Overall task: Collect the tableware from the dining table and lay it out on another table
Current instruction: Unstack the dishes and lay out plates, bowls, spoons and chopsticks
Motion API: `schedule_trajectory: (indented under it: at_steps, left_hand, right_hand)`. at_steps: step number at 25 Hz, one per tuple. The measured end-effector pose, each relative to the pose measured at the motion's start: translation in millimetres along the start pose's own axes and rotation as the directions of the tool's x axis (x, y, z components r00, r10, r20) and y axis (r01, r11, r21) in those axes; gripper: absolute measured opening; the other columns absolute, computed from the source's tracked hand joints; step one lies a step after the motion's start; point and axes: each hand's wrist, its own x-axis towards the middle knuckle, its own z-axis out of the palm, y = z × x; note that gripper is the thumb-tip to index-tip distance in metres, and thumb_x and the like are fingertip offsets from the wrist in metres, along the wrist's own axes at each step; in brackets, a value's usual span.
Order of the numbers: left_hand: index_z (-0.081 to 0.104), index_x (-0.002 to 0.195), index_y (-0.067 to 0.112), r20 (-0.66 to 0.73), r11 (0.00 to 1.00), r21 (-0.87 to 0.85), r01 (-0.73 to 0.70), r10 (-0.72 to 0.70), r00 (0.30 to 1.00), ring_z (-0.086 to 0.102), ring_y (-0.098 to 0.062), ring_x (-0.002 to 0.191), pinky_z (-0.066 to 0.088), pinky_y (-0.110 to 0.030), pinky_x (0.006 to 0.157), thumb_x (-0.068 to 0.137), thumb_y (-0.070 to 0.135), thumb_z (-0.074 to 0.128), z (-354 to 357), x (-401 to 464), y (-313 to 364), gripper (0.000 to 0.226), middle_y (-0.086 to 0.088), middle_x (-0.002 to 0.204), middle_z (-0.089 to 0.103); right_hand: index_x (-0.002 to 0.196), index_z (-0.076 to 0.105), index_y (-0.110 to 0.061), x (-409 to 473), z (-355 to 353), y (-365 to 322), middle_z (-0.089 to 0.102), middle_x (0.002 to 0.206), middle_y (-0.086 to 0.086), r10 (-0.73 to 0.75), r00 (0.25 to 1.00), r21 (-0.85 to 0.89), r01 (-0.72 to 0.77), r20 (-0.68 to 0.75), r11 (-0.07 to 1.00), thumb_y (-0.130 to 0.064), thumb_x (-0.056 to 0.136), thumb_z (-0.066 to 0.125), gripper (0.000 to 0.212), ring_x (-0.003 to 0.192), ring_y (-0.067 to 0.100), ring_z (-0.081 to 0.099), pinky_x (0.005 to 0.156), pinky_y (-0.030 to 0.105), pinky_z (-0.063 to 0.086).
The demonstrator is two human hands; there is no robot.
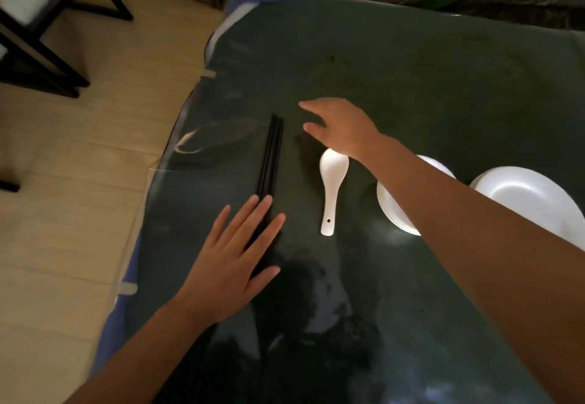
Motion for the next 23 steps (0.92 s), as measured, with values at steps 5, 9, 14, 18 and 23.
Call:
schedule_trajectory:
  at_steps: [5,9,14,18,23]
  left_hand:
    - [0.014,0.146,0.011,0.206,0.996,0.058,0.070,-0.080,0.975,0.015,-0.024,0.143,0.023,-0.047,0.114,0.092,0.055,0.019,16,-8,-9,0.071,-0.008,0.155,0.017]
    - [0.023,0.145,0.009,0.169,0.995,0.065,0.076,-0.086,0.982,0.020,-0.024,0.141,0.022,-0.046,0.111,0.090,0.055,0.026,21,2,-12,0.071,-0.010,0.154,0.021]
    - [0.024,0.145,0.015,0.178,0.998,0.041,0.049,-0.056,0.983,0.020,-0.027,0.141,0.030,-0.050,0.109,0.089,0.058,0.029,17,7,-11,0.070,-0.008,0.153,0.024]
    - [0.013,0.148,0.029,0.199,0.996,-0.003,-0.090,0.089,0.976,0.005,-0.024,0.145,0.014,-0.050,0.112,0.079,0.069,0.038,17,-1,-23,0.083,-0.007,0.158,0.008]
    - [0.043,0.137,0.022,0.149,0.971,-0.105,-0.214,0.228,0.962,0.019,-0.022,0.141,0.022,-0.045,0.110,0.080,0.055,0.052,12,0,-40,0.066,-0.011,0.151,0.030]
  right_hand:
    - [0.148,0.004,-0.015,20,41,-31,-0.001,0.159,0.002,-0.129,0.950,-0.287,0.213,0.283,0.934,-0.047,0.096,0.030,0.067,0.146,0.019,0.000,0.116,0.043,0.016]
    - [0.148,-0.001,-0.018,26,45,-24,-0.006,0.159,-0.001,-0.108,0.947,-0.334,0.212,0.304,0.918,-0.050,0.096,0.023,0.065,0.146,0.016,-0.003,0.116,0.044,0.011]
    - [0.147,-0.008,-0.022,25,47,-16,-0.012,0.158,-0.003,-0.085,0.952,-0.378,0.198,0.295,0.905,-0.052,0.096,0.016,0.064,0.145,0.015,-0.008,0.118,0.045,0.008]
    - [0.148,0.001,-0.025,28,38,-15,-0.005,0.159,0.001,-0.120,0.937,-0.313,0.228,0.328,0.922,-0.052,0.095,0.026,0.064,0.146,0.019,-0.002,0.117,0.044,0.013]
    - [0.142,0.033,-0.025,37,17,-12,0.026,0.153,0.006,-0.163,0.932,-0.202,0.237,0.325,0.950,-0.039,0.089,0.053,0.058,0.139,0.029,0.019,0.110,0.044,0.029]
